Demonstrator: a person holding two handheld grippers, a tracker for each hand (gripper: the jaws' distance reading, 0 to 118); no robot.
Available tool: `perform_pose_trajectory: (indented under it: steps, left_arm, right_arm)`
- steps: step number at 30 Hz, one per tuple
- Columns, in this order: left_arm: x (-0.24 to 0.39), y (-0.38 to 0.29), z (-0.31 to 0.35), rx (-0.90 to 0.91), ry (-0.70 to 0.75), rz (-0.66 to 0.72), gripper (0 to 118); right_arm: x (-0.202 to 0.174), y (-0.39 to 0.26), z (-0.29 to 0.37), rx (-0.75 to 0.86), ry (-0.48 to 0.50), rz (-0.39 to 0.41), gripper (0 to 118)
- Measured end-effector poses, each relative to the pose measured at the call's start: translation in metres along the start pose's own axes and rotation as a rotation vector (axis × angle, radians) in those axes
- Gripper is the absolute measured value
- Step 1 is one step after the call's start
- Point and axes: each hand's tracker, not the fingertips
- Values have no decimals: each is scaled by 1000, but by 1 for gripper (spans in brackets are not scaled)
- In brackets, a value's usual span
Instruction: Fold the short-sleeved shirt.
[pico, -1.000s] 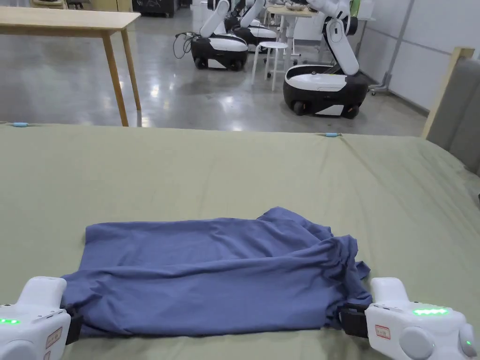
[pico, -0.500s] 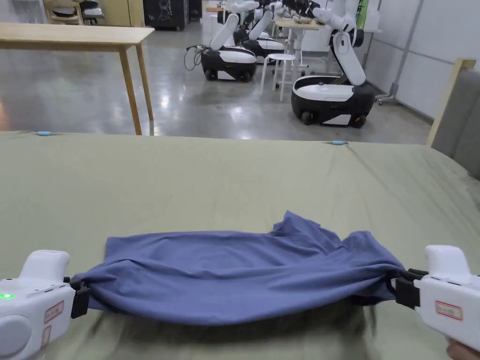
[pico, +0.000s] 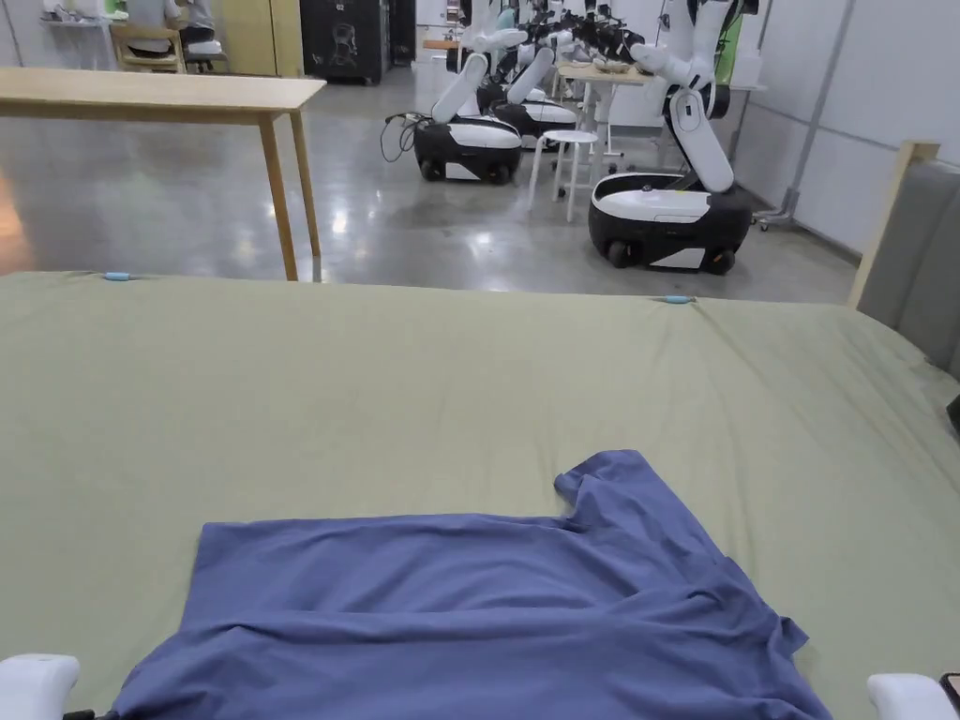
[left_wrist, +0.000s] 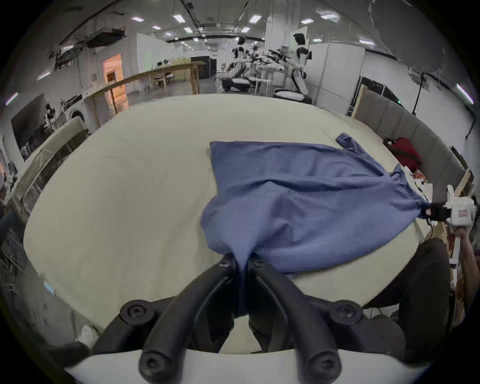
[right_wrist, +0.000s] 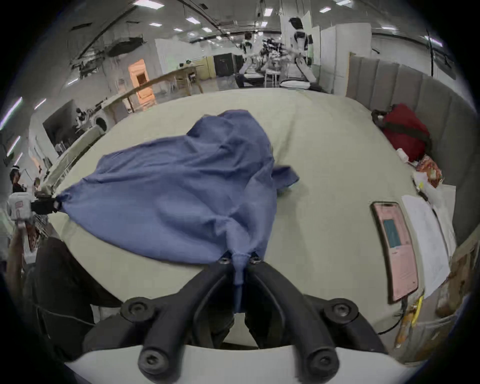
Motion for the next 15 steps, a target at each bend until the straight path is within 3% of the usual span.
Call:
perform_pose_trajectory:
  steps: [1, 2, 3, 4, 5, 6, 10, 11, 12, 13, 14, 15]
  left_arm:
    - [1, 0, 3, 25, 9, 11, 13]
    - [3, 2, 11, 69, 38, 1, 30]
    - [4, 5, 16, 103, 47, -16, 74]
    - [6, 11, 22, 156, 40, -31, 104]
    - [8, 18, 30, 236, 32, -44, 115]
    - [13, 25, 37, 302, 44, -51, 114]
    - [47, 51, 58, 535, 118, -97, 114]
    - [54, 56, 59, 566, 131, -95, 114]
    - [59, 61, 58, 550, 128, -91, 108]
    - [65, 67, 57, 517, 132, -80, 94]
    - [68, 73, 53, 493, 135, -74, 67]
    - [69, 75, 48, 480, 125, -78, 21]
  right_arm:
    - [-1, 3, 4, 13, -20, 23, 9]
    - [-3, 7, 12, 44, -64, 42, 23]
    - [-5, 12, 19, 77, -82, 53, 59]
    - [-8, 21, 30, 144, -72, 56, 89]
    - [-12, 31, 41, 234, -65, 54, 107]
    - [-17, 38, 51, 319, -58, 56, 115]
    - [-54, 70, 75, 578, -60, 92, 115]
    - [-62, 74, 74, 617, -76, 106, 114]
    - [-68, 79, 70, 608, -66, 120, 105]
    - [-74, 85, 66, 583, -46, 115, 76]
    - [-78, 89, 61, 575, -46, 114, 30]
    - [-83, 90, 54, 568, -78, 107, 2]
